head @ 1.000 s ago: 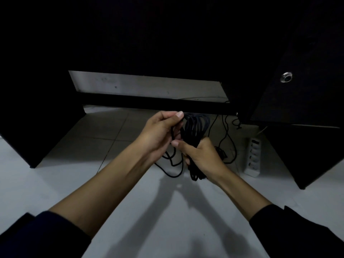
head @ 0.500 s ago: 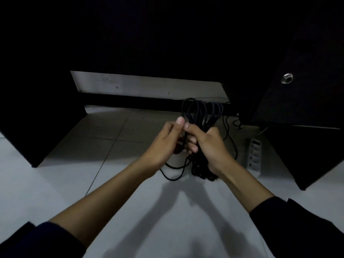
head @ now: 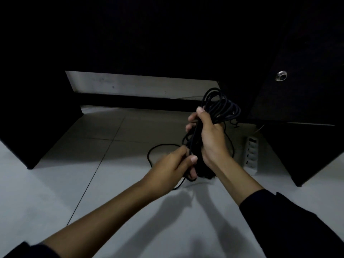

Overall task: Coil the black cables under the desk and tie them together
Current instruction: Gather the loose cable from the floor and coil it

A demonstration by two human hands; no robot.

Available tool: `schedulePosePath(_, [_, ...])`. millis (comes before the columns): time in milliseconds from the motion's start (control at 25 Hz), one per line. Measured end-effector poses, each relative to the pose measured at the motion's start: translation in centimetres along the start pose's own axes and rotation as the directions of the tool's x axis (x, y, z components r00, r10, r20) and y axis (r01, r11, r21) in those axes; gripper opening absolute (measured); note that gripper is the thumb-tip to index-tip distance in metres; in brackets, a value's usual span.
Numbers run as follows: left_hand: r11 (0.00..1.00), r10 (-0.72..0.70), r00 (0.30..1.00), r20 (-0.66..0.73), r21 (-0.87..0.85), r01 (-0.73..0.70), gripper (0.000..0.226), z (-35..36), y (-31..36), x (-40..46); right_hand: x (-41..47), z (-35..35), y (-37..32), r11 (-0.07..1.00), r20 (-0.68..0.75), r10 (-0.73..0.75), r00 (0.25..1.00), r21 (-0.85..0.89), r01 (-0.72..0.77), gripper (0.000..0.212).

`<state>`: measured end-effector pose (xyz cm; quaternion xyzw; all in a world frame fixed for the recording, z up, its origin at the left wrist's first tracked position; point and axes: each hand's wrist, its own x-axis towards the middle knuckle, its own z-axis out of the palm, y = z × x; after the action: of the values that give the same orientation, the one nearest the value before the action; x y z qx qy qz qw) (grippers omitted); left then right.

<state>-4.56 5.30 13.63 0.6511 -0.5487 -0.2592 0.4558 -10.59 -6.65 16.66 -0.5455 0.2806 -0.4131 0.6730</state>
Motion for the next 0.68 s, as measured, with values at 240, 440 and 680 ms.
schedulePosePath(240, [0.993, -0.096, 0.995, 0.017, 0.072, 0.095, 0.012, -0.3, -3.9, -0.2, -0.2, 0.4, -1.1, 0.957, 0.072, 0.048, 0.996, 0.283, -0.066, 0.021])
schedulePosePath(440, [0.785, -0.403, 0.915, -0.011, -0.519, 0.34, 0.007, -2.5, -4.7, -0.1, -0.2, -0.1, -1.7, 0.968, 0.123, 0.077, 0.989, 0.229, -0.103, 0.016])
schedulePosePath(680, [0.9, -0.255, 0.966, 0.046, -0.353, 0.254, 0.022, -6.1, -3.4, 0.7, -0.1, -0.9, -1.4, 0.994, 0.175, 0.099, 0.979, 0.033, -0.107, 0.027])
